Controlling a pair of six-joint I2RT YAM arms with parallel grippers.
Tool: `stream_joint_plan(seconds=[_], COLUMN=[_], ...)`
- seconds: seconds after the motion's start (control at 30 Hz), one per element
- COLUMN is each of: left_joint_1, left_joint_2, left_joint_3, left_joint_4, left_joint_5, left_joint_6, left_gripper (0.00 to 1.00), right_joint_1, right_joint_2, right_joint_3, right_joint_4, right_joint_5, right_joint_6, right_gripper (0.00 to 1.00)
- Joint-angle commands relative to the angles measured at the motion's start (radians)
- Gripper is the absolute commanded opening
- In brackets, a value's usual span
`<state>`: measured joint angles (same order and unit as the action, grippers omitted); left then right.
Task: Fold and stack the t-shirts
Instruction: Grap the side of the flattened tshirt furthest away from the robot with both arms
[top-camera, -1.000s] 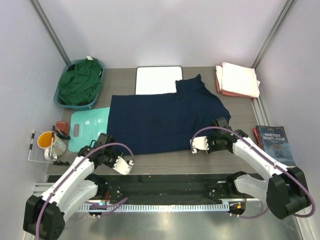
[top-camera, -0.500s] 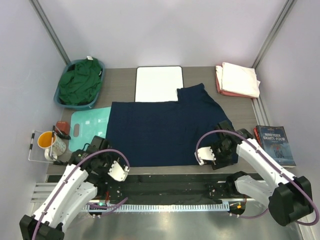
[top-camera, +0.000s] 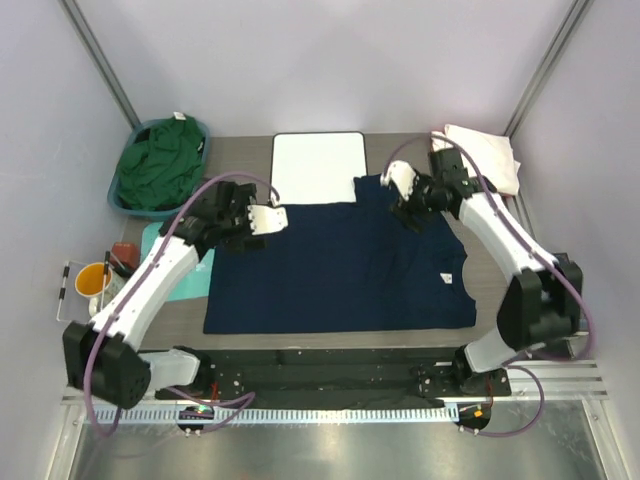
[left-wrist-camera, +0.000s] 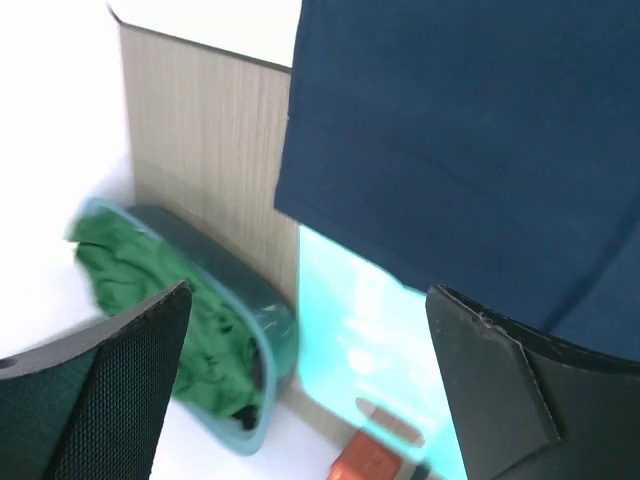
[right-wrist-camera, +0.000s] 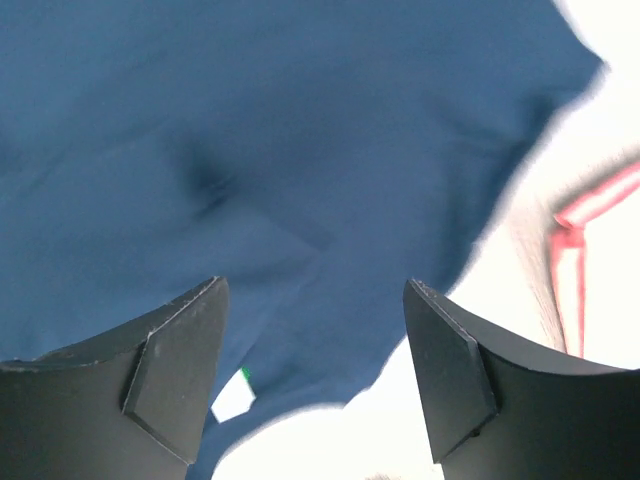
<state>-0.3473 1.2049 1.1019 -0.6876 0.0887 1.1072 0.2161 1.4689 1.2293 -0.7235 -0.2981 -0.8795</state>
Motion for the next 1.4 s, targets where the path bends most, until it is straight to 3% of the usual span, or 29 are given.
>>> stream_joint_plan(seconds=[0.0, 0.1, 0.2, 0.3, 0.5, 0.8, 1.03, 1.37], left_joint_1=[0.014, 0.051, 0.088, 0.152, 0.206, 0.255, 0.272, 0.307], left_joint_2=[0.187, 0.309, 0.542, 0.74, 0.978, 1.117, 1.21, 1.268], left_joint_3=[0.012, 0.085, 0.312, 0.664, 0.964, 1.062, 1.122, 1.208], left_joint_4=[0.187, 0.255, 0.09, -0.07, -0.199, -0.361, -0.394, -0.437], left_joint_5=[-0.11, -0.138, -0.205, -0.138, -0.006, 0.187, 0.108, 0.049], left_joint_6=[-0.15, -0.236, -0.377, -0.505, -0.489, -0.238, -0.123, 0.045], left_gripper=[1.0, 1.0, 0.95, 0.92, 0.91, 0.81, 0.73, 0.74], right_joint_1=[-0.069, -0.139, -0.169, -0.178, -0.185, -0.193, -0.195, -0.193], right_joint_2=[0.256, 0.405, 0.484, 0.573, 0.708, 0.86, 0.87, 0.874], right_joint_3=[0.257, 0.426, 0.531, 0.616, 0.729, 0.918, 0.917, 0.904], right_joint_4=[0.214, 0.254, 0.278, 0.28, 0.248, 0.154, 0.131, 0.127], right_joint_5=[0.08, 0.048, 0.025, 0.005, -0.058, -0.099, -0.118, -0.128], right_joint_6=[0.342, 0.489, 0.53, 0.55, 0.594, 0.64, 0.639, 0.642], right_gripper=[0.75, 0.74, 0.74, 0.74, 0.72, 0.66, 0.64, 0.6])
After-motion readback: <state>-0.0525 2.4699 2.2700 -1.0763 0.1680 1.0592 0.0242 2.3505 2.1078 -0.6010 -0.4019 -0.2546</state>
